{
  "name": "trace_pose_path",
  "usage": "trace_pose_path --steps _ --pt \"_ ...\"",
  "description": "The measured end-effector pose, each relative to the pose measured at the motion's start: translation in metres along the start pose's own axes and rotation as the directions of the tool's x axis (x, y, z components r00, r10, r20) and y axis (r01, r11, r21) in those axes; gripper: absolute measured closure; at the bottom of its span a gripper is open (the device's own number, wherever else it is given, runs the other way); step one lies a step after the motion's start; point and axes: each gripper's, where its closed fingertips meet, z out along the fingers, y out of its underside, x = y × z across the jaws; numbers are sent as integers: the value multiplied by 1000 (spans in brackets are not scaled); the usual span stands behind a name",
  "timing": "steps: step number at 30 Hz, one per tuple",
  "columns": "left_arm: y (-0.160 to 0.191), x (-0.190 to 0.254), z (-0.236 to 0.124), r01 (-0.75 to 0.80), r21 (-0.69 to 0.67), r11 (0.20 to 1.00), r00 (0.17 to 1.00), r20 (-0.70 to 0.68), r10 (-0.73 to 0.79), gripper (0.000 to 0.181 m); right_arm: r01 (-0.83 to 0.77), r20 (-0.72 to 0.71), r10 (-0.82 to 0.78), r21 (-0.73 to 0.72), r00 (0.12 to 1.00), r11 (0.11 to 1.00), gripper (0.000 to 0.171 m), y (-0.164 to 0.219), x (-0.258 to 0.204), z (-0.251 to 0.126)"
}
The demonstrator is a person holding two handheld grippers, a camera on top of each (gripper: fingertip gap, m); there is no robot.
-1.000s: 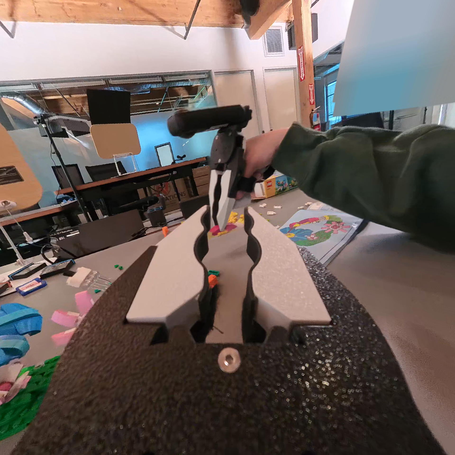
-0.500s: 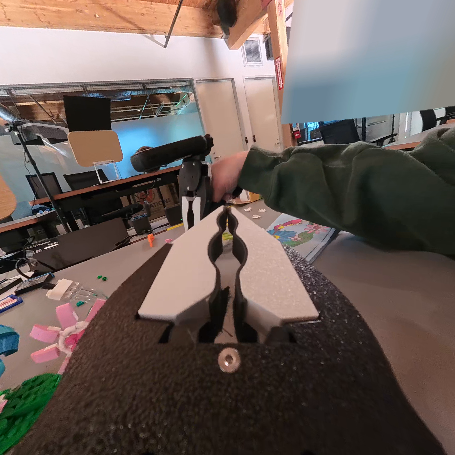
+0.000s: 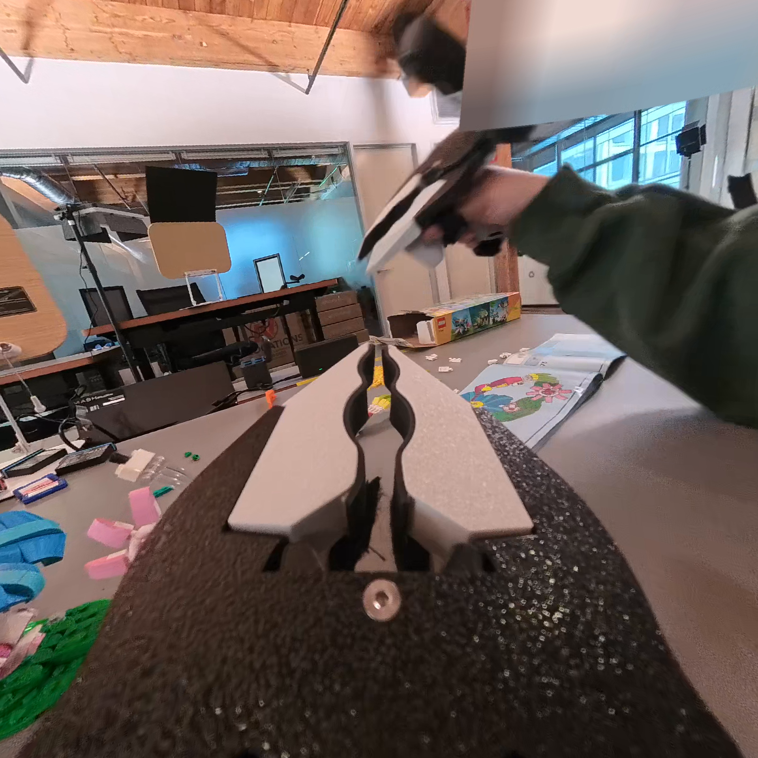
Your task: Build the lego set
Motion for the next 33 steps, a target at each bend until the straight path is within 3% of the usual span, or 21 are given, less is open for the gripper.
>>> trace_pose_path --steps 2,4,9,13,16,20,33 --pt "1 -1 0 10 -2 1000 1000 -1 -10 179 -60 -192 104 224 976 973 133 3 26 -45" --pt "1 -1 1 6 -7 1000 1000 1 -6 178 -69 -353 214 381 911 922 132 41 44 -88" --pt "2 -4 1 9 -13 1000 1000 21 -9 178 -56 -683 332 392 650 918 131 187 62 -185" --pt "6 -9 1 8 -34 999 999 53 -7 178 -14 -779 400 450 482 893 131 238 80 -242" --pt "6 -12 0 4 -36 999 997 76 -1 178 -24 -788 431 469 439 883 131 257 97 -252" --pt "4 -14 -3 19 -19 1000 996 87 -17 178 -88 -772 451 463 449 882 134 275 101 -242" --pt "3 -20 -4 51 -7 999 993 110 -49 175 -84 -737 451 478 503 874 140 262 95 -231"
